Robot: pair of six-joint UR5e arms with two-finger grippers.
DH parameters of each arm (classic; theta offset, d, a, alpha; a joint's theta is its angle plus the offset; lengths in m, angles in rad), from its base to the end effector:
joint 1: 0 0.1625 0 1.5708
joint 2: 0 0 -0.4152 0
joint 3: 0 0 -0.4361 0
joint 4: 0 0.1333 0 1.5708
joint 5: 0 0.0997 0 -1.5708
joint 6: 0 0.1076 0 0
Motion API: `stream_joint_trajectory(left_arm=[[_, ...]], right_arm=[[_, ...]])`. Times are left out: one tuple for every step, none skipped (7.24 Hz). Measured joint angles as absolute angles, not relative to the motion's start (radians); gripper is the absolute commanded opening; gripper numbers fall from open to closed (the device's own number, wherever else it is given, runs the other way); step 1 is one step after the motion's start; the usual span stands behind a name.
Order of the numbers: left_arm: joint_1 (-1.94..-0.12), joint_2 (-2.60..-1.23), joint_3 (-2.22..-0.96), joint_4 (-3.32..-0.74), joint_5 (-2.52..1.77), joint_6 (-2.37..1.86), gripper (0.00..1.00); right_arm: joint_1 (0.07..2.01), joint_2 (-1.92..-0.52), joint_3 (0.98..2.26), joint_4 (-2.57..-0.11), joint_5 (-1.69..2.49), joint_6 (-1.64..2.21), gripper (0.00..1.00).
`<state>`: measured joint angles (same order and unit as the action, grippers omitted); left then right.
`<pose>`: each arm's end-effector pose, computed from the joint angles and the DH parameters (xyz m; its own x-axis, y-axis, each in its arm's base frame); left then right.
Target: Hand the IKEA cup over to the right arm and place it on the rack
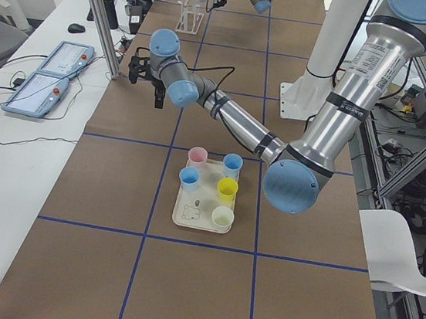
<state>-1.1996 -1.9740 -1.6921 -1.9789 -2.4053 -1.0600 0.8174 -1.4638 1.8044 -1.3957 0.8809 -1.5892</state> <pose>0.1887 -0.6324 0.2890 0.3889 -0.0941 -0.9165 0.2520 0.9677 0.0076 -0.2517 -0.5633 0.4527 -0.6094 -0.6289 -0.4829 0.7662 -0.3104 -0.5627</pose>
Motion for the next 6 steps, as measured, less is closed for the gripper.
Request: stream_joint_trajectory(left_arm=[[-1.200,-1.975,-1.692,-1.979,-2.405,-1.060,1.00],[-1.200,-1.975,-1.692,-1.979,-2.405,-1.060,1.00],[-1.200,-1.976,-1.692,-1.979,-2.405,-1.061,1.00],[-1.199,-1.976,-1.692,-1.979,-2.405,-1.061,1.00],[-1.199,-1.977,-1.692,-1.979,-2.405,-1.061,1.00],[-1.198,-1.977,-1.692,-1.979,-2.405,-1.061,1.00]], right_arm=[[0.817,-1.459,1.798,-1.395,0.879,-1.590,0.21],[0.816,-1.451,1.789,-1.395,0.877,-1.590,0.21],[0.816,-1.442,1.776,-1.395,0.877,-1.591,0.22],[0.816,-1.434,1.765,-1.395,0.876,-1.591,0.22],[0.817,-1.430,1.759,-1.394,0.877,-1.592,0.22],[0.817,-1.428,1.750,-1.393,0.875,-1.592,0.24]])
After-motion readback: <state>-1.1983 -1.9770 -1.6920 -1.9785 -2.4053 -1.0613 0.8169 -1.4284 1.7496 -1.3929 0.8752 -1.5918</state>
